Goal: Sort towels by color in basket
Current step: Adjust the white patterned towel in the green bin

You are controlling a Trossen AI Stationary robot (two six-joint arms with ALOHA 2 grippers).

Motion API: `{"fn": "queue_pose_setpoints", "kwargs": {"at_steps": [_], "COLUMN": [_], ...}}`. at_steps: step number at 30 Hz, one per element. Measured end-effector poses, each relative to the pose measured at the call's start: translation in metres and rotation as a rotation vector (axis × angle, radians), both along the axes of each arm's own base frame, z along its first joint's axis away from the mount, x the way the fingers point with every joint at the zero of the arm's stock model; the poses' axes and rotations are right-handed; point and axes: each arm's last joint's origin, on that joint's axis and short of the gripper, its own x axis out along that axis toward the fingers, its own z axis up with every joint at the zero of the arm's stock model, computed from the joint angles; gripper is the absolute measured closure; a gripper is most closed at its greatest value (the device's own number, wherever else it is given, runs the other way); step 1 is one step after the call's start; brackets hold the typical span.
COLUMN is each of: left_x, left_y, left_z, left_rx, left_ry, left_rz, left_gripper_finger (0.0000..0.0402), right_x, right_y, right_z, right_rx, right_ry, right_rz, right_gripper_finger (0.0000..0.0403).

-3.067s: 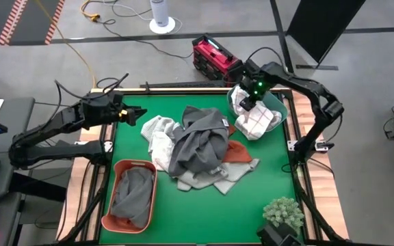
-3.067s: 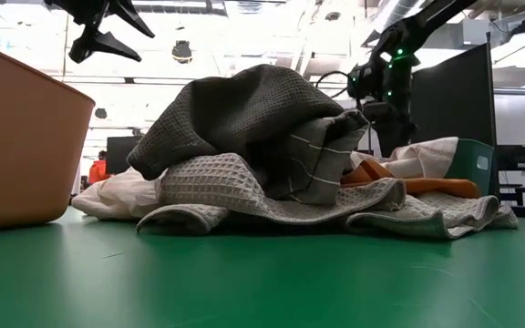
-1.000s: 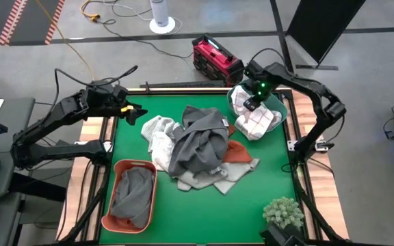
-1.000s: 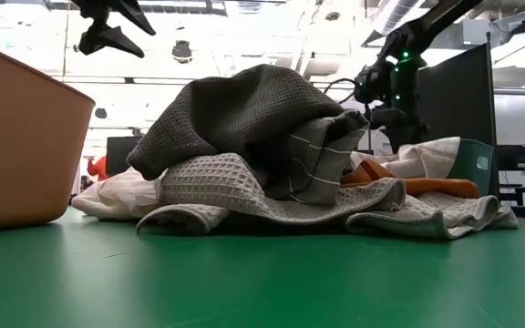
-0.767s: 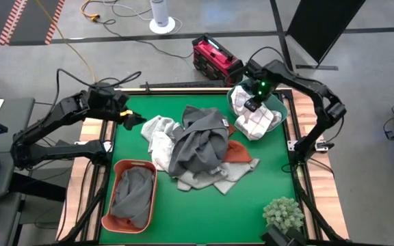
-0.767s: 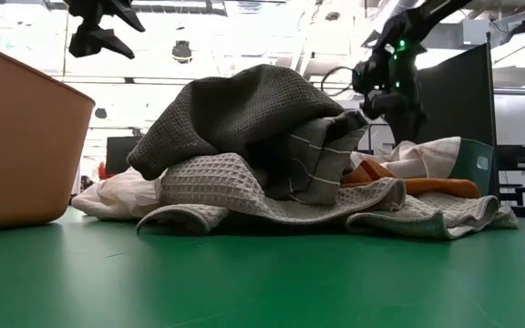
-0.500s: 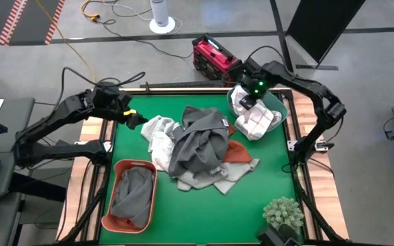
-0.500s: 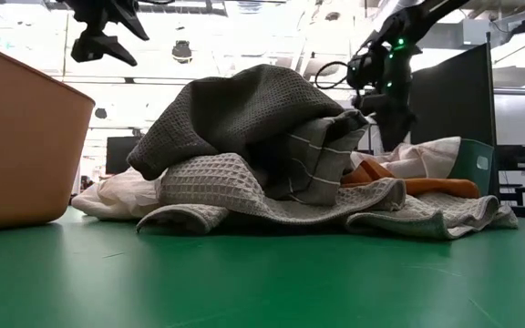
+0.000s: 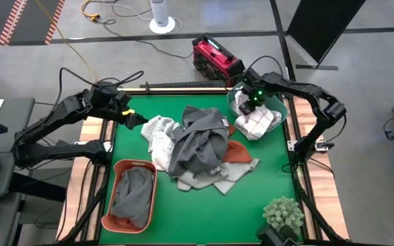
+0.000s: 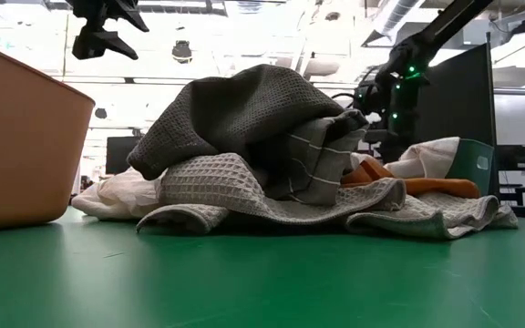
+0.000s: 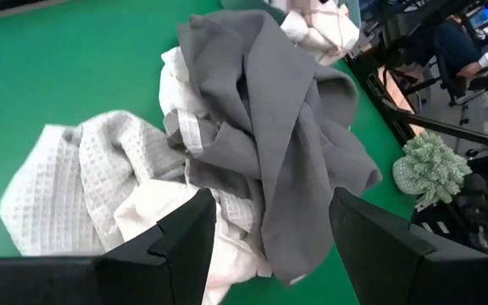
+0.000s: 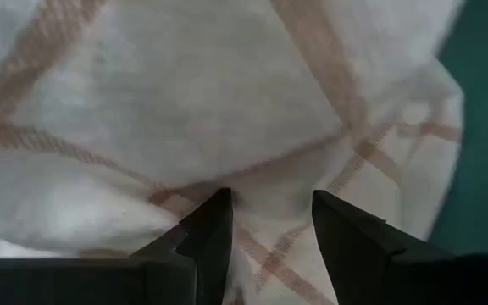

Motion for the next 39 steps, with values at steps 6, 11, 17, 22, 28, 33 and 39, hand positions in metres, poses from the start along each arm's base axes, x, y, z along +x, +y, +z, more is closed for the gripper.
{"fn": "queue_pose_setpoints", "kwargs": {"at_steps": [6,11,17,22,28,33,39], "left_x": [0.004,0.004,0.002,-0.001,-0.004,-0.004,-0.004], "left_y": [0.003,0.003,0.003,0.003,0.003,0.003,0.003], "left_z": [0.001,0.000,0.008,0.023,0.029,0.029,0.028], "left_rx": [0.014,0.025,0.058,0.161,0.231,0.229,0.171], "left_ry": [-0.011,-0.004,-0.013,-0.022,-0.010,-0.009,-0.019], "left_rz": [0.003,0.018,0.029,0.055,0.078,0.081,0.110], "left_gripper_finger": [0.0180,0.0180,0.0180,0.0180,0.0180,0.0180,0.0180], "right_x": [0.000,0.008,0.017,0.037,0.044,0.047,0.033], "right_y": [0.005,0.005,0.006,0.000,-0.012,-0.010,-0.006], "right_z": [0.050,0.098,0.110,0.070,0.002,0.003,0.083], "right_rx": [0.076,-0.017,-0.066,-0.100,-0.004,0.053,-0.024], "right_ry": [0.070,-0.001,-0.054,-0.105,-0.029,0.047,0.007], "right_rz": [0.026,0.078,0.077,0.116,0.079,0.131,0.112], "right_gripper_finger": [0.0214,0.0214,0.0214,0.0214,0.0214,0.0214,0.0214]}}
